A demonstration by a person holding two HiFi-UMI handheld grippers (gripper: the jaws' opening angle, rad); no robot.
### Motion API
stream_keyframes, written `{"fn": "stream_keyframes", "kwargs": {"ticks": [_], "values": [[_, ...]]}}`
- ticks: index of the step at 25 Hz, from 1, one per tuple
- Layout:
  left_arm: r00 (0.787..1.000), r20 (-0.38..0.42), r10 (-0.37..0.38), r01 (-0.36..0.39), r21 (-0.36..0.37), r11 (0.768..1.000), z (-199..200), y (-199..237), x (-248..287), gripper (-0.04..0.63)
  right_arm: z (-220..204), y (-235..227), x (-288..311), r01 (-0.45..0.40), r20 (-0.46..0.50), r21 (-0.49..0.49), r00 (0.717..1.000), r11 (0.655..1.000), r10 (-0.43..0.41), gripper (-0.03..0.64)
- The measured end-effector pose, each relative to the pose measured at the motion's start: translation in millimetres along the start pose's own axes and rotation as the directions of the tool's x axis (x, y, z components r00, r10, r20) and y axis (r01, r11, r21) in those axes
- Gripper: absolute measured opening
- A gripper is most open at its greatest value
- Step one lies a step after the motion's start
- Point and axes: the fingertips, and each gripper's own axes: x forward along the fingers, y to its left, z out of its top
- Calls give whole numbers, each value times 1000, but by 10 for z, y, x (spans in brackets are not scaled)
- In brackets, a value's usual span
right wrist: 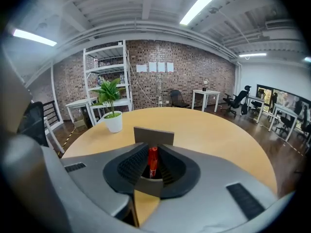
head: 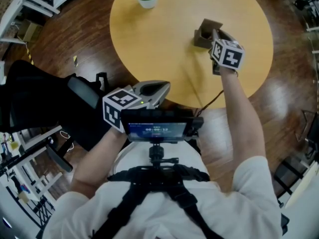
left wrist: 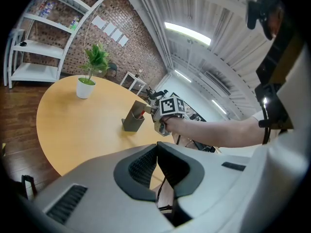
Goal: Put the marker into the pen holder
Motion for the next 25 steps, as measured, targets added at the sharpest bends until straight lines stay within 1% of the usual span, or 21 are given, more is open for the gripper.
{"fn": "stream_keyframes", "kwargs": {"ticks": [4, 8, 9, 10, 12, 18, 25], "values": [[1000, 6, -3, 3, -3, 1000, 5, 3, 0, 0, -149, 13, 40, -5, -50, -7, 999, 1000, 5, 58], [1000, -3, -2, 2, -9, 1000, 29, -21, -4, 0, -153, 49, 35, -27, -57, -21, 998, 999, 26, 61], [1000, -3, -4, 3, -8, 1000, 31, -16, -4, 0, -144, 65, 26, -34, -56, -21, 998, 999, 33, 72], [1000, -2, -5, 5, -7, 1000, 37, -14, -4, 0, -131, 78, 12, -38, -53, -19, 998, 999, 37, 95], [1000, -2, -12, 12, -4, 1000, 53, -19, -3, 0, -104, 93, -33, -40, -47, -17, 998, 999, 39, 110], [999, -6, -39, 39, 8, 999, 71, -55, 28, 0, -104, 118, -238, -28, -34, -7, 999, 1000, 27, 110], [998, -8, -64, 65, 25, 998, 87, -94, 66, 0, -348, 161, -552, -16, -80, 23, 997, 1000, 18, 110]]}}
